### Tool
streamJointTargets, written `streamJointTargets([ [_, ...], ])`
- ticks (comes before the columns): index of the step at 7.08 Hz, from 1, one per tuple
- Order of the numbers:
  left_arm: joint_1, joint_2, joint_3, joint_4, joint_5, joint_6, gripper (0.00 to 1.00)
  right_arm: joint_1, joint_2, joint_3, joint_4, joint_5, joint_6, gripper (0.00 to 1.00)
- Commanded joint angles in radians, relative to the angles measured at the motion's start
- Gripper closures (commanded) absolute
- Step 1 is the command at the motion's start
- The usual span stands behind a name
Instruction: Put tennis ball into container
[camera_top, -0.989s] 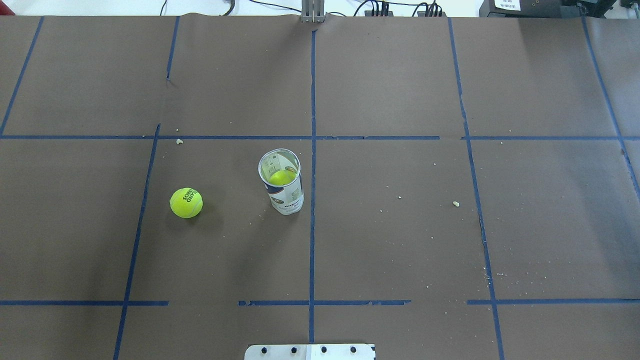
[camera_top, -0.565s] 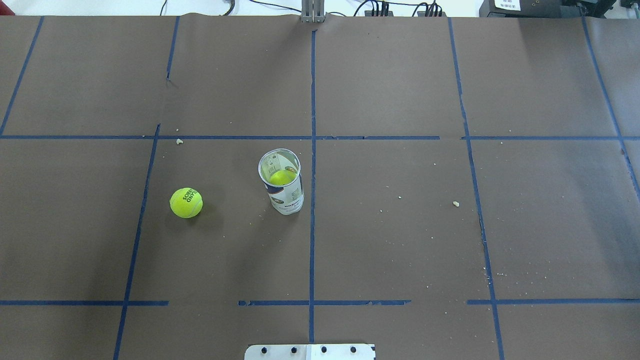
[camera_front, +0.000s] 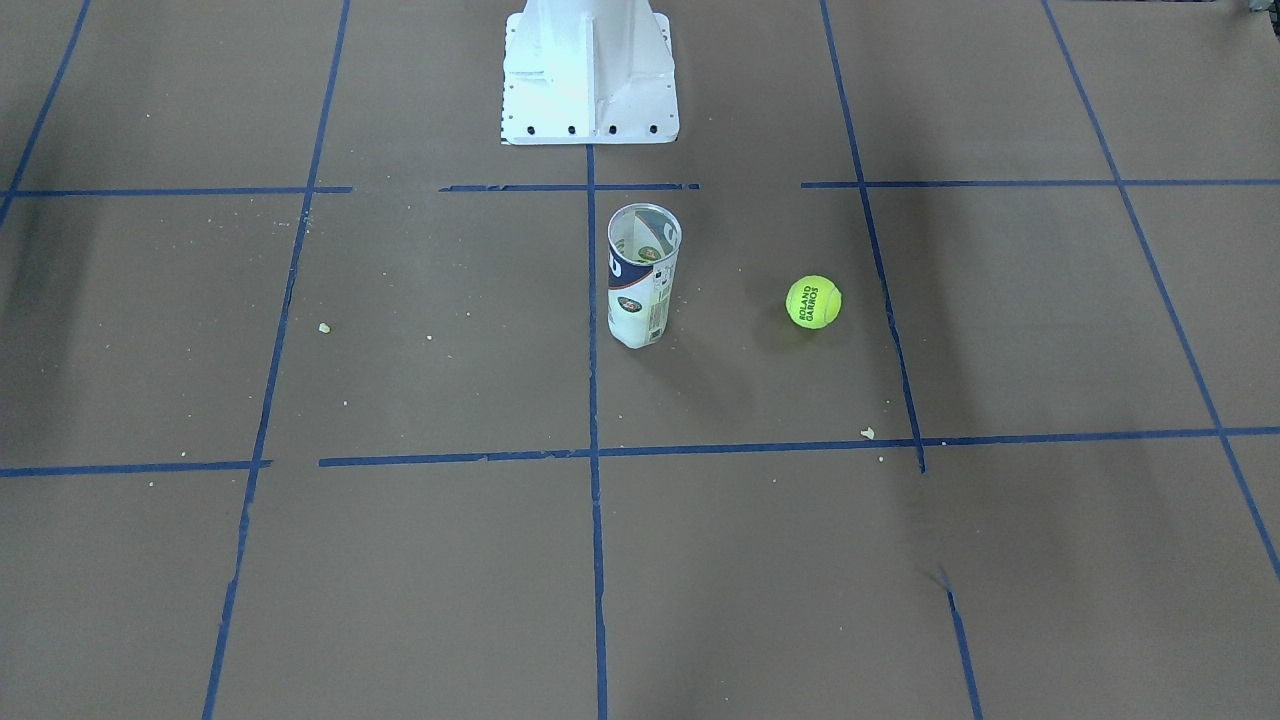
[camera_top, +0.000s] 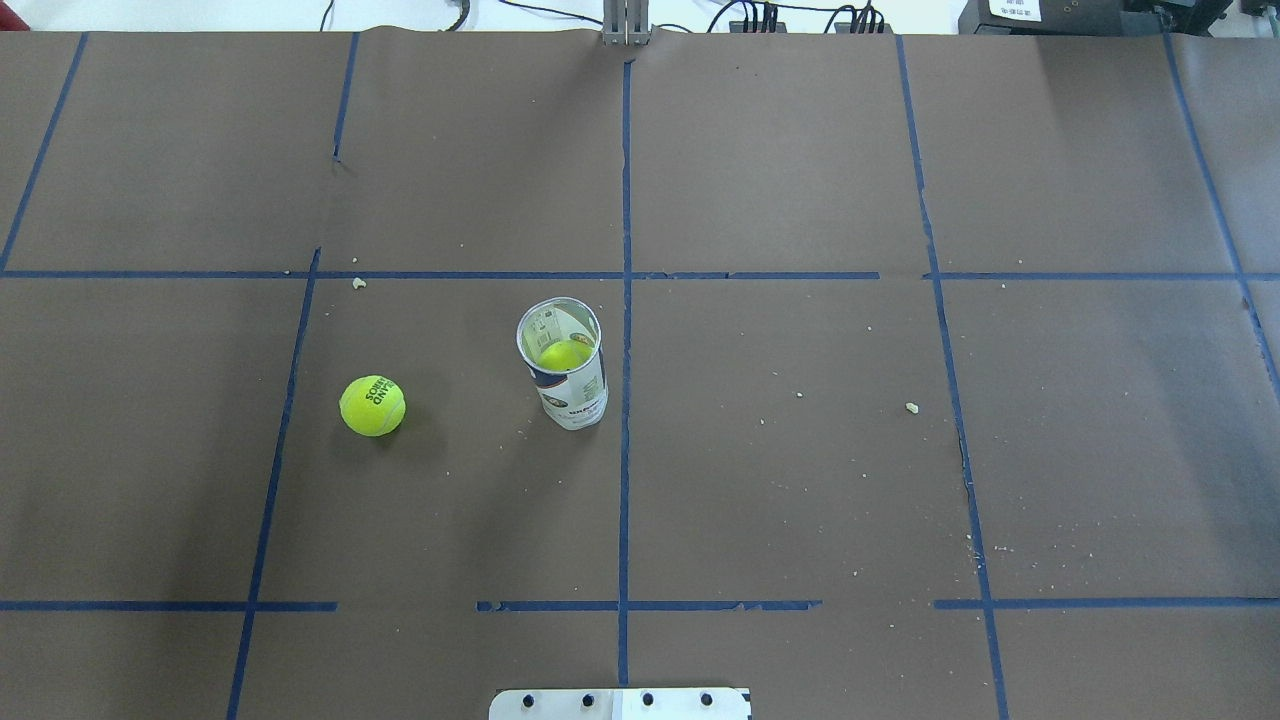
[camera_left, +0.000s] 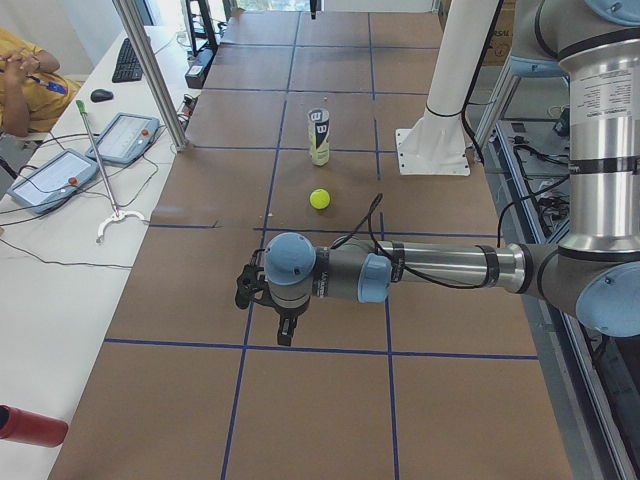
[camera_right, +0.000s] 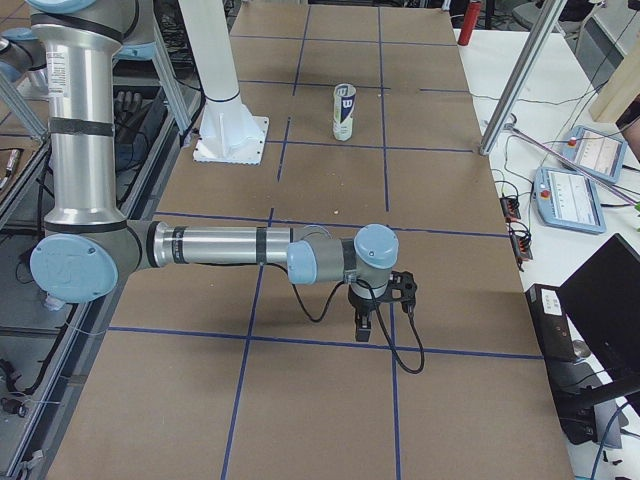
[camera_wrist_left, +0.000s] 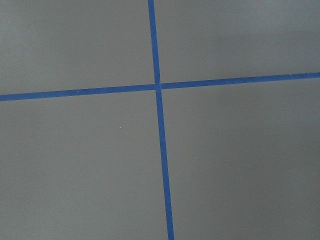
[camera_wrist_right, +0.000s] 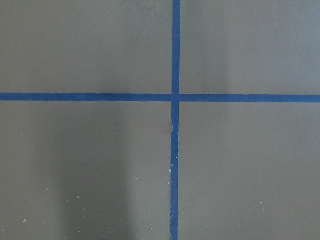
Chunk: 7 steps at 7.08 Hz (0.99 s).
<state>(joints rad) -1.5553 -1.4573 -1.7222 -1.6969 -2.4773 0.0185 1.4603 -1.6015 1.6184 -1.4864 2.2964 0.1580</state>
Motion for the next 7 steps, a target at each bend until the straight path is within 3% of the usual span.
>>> streamJointTargets([
  [1,0.182,-0.041,-0.004,-0.235,0.003,-0.335,0.00,0.000,0.000,0.000,0.000,0.000,0.000,0.00],
  [3,0.410,-0.186,-0.039,-0.277,0.052,-0.782,0.00,0.000,-0.002,0.000,0.000,0.000,0.000,0.00],
  [4,0.517,-0.245,-0.066,-0.271,0.158,-0.939,0.00,0.000,0.000,0.000,0.000,0.000,0.000,0.00],
  [5,0.609,-0.309,-0.066,-0.245,0.208,-1.117,0.00,0.000,0.000,0.000,0.000,0.000,0.000,0.00],
  [7,0.769,-0.478,-0.069,0.000,0.346,-1.236,0.00,0.000,0.000,0.000,0.000,0.000,0.000,0.00],
])
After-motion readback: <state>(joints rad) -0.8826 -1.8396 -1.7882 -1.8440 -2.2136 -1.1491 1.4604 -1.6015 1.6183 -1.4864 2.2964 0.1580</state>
